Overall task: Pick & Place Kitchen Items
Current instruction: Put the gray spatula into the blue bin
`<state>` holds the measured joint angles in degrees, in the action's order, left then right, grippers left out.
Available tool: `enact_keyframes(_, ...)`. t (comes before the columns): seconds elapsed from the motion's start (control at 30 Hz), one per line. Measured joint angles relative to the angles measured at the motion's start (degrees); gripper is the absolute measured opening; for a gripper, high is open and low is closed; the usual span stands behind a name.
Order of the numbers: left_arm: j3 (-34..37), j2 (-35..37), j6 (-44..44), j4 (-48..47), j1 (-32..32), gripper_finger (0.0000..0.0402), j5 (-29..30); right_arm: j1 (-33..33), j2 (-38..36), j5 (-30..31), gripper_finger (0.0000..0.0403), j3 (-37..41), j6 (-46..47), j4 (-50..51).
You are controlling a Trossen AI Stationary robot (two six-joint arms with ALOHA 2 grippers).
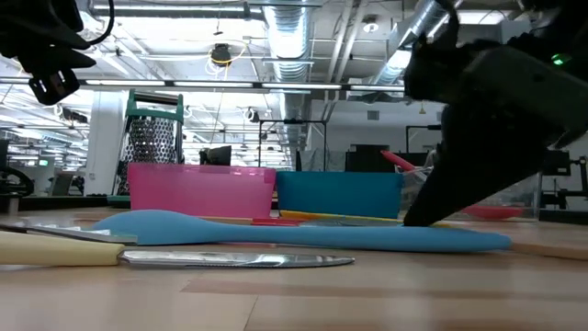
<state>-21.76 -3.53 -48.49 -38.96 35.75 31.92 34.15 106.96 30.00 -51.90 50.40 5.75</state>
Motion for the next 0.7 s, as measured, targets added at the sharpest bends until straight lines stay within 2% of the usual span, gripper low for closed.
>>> enact_keyframes(0.17,0.0,-0.2,0.0,0.0,0.0,0.0076,0.0,0.0,0.1,0.2,0.0241,0.0,1.2,1.4)
enact_keyframes(0.27,0.0,-0.4,0.0,-0.1,0.0,0.0076,0.0,0.0,0.1,-0.2,0.0223,0.0,0.2,1.9)
enact_keyframes(0.7,0.0,-0.4,0.2,0.0,0.0,0.0076,-0.1,-1.3,0.0,-2.2,0.0071,-0.1,-2.7,5.2)
